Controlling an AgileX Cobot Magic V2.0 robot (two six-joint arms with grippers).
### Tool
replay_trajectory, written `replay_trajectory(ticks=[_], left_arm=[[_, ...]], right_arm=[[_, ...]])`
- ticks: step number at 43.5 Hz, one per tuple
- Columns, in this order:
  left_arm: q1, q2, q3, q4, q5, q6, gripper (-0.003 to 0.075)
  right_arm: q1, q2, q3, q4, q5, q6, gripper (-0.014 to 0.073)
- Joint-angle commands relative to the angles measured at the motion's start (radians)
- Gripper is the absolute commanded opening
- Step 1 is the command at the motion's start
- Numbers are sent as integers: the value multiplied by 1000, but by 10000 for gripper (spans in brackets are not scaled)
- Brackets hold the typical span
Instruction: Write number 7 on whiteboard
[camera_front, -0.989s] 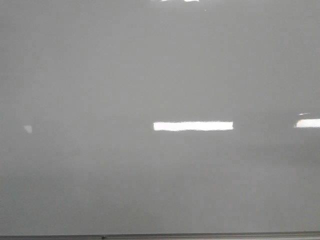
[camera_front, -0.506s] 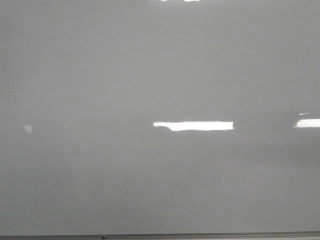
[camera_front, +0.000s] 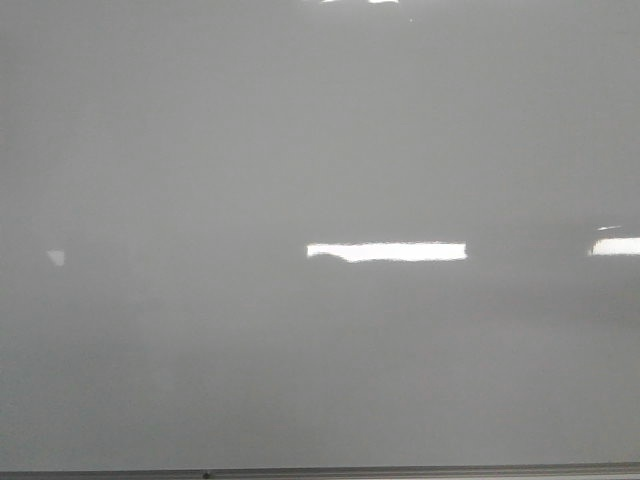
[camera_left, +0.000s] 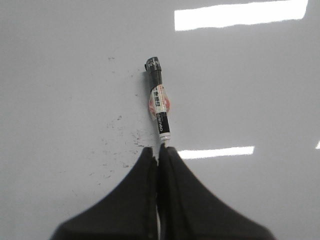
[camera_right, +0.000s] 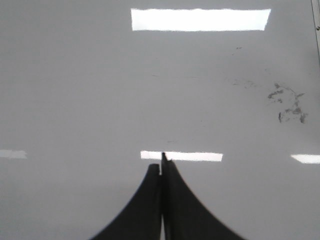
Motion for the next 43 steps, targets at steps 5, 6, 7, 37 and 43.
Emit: replay_trajectory(ticks=[5,6,7,37,43], left_arm=[[0,-9,-118,-50,-74,-8,-21],[0,-7,-141,-50,-67,-8,-21],[0,-7,-166,-50,-53,-8,-21],[0,412,-739,-51,476,-8,-21],[0,463,-721,-52,505,-8,-21]], right_arm=[[0,-18,-131,0,-15,2,-118],[0,-18,-145,0,2,2,-118],[0,-18,-165,0,20,2,-118],[0,371,-707,0,558,2,-118],[0,433,-706,0,562,2,-118]])
